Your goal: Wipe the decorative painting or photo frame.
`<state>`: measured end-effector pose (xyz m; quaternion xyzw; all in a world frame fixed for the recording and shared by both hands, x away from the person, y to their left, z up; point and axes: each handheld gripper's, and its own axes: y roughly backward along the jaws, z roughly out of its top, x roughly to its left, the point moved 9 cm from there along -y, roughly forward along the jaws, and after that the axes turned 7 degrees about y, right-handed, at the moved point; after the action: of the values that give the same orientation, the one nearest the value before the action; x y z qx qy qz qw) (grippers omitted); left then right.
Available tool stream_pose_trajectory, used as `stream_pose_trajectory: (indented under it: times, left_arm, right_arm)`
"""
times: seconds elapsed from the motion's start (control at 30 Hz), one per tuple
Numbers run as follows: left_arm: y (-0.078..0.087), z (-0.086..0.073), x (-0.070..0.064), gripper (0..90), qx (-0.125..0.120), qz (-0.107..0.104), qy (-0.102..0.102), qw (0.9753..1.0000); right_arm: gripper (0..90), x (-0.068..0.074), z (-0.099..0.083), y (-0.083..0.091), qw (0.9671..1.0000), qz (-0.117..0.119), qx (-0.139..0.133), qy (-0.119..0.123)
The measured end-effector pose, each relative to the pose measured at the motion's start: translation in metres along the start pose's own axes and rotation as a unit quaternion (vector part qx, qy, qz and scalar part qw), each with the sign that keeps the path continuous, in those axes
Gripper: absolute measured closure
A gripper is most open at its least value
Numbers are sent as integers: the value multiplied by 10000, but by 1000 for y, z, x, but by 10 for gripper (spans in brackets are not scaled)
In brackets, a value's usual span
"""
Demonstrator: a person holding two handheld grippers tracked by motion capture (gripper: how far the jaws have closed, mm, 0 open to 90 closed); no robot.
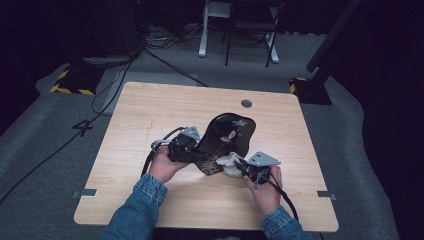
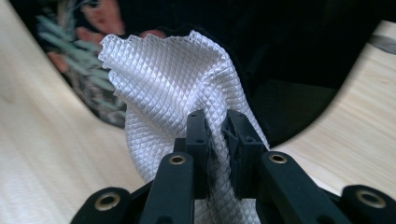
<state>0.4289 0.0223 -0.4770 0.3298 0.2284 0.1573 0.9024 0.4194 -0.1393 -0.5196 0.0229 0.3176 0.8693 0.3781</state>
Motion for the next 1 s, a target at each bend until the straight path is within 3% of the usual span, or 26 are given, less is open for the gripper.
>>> stream_pose_trajectory:
  times: [0.2,0.4,1.0]
  left_arm:
    - [0,0,0,793,1,-7,1,10000]
    - [0,0,0,793,4,-1,3,10000]
    - [0,-1,0,793,18,-2,5,10000]
  right_arm:
    - [804,20,0,-7,9995,277,86,153]
    - [804,25,-3,-10,9990,305,177,269]
    - [804,-9,-23,-4,9987,-164,451,154]
